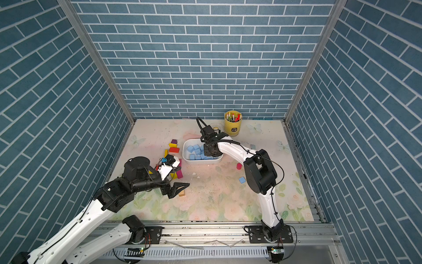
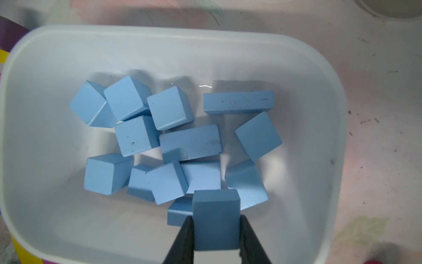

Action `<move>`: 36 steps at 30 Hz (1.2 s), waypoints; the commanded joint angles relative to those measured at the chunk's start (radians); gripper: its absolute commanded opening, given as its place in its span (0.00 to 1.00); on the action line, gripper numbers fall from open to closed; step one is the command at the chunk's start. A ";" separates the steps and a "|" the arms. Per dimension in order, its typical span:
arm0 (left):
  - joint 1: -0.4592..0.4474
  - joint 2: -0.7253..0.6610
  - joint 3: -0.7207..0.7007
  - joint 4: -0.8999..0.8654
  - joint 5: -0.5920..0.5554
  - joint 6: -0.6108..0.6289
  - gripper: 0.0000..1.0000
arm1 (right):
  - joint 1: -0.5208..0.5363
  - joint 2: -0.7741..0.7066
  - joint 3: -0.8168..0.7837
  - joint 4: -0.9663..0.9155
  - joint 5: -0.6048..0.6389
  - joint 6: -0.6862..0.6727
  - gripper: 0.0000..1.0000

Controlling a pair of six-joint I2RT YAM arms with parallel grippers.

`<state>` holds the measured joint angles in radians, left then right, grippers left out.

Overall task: Pick out the blue building blocks
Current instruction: Place the building block in the storage box.

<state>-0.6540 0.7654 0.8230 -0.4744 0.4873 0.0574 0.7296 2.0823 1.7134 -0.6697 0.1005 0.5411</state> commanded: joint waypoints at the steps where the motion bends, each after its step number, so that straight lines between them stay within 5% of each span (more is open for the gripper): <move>1: -0.003 -0.011 -0.003 -0.012 -0.001 0.007 0.99 | 0.006 0.036 0.040 -0.040 -0.005 -0.012 0.26; 19: -0.002 -0.012 -0.004 -0.015 -0.008 0.010 0.99 | 0.005 0.029 0.066 -0.065 -0.023 -0.012 0.58; 36: -0.003 -0.014 -0.004 -0.018 -0.022 0.014 0.99 | 0.005 -0.394 -0.258 -0.034 0.071 -0.033 0.85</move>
<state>-0.6544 0.7586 0.8230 -0.4778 0.4721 0.0597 0.7311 1.7561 1.5162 -0.6907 0.1268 0.5156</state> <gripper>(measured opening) 0.994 0.839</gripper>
